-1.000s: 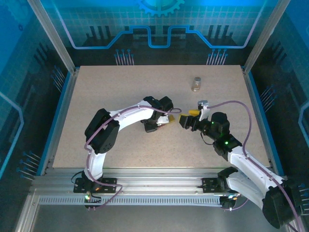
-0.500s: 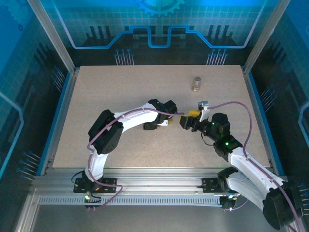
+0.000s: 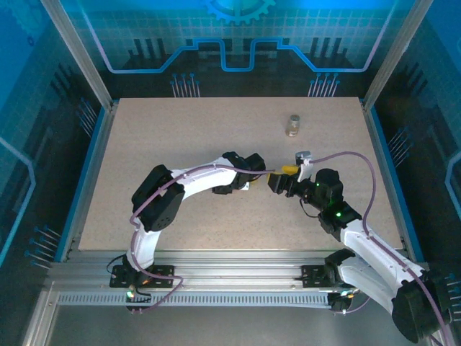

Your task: Sort the pills into containers

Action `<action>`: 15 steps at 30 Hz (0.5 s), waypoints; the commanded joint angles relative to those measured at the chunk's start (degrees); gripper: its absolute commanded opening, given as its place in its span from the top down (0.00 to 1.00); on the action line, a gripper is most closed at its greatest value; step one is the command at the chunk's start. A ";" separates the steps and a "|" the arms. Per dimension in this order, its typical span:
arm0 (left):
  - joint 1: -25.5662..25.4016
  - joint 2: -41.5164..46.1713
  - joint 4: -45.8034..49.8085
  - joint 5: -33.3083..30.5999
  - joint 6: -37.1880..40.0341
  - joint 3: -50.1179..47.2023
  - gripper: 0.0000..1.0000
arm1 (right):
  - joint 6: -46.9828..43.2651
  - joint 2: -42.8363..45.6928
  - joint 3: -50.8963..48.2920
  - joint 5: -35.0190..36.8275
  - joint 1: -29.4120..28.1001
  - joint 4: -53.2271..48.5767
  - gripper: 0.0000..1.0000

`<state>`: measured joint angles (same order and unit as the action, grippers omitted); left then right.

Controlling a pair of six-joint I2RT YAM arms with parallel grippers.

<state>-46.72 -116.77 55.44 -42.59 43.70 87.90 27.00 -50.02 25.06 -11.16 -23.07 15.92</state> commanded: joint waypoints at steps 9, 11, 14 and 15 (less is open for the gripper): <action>-0.39 1.99 4.50 0.68 4.98 -2.51 1.00 | 1.03 1.83 -1.48 1.68 1.01 2.36 0.25; -0.30 2.07 4.62 0.55 5.03 -2.04 1.00 | 1.03 2.35 -1.59 1.80 1.08 2.29 0.25; -0.28 2.60 4.27 0.93 4.98 -1.55 1.00 | 1.36 3.74 -1.66 1.37 1.01 1.89 0.25; -0.13 2.76 4.32 1.03 4.92 -1.50 1.00 | 1.47 4.38 -1.66 1.14 1.02 1.62 0.25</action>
<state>-46.72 -115.66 55.22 -42.61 45.91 86.87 27.40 -47.72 23.57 -11.14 -23.07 15.99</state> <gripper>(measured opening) 0.512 0.748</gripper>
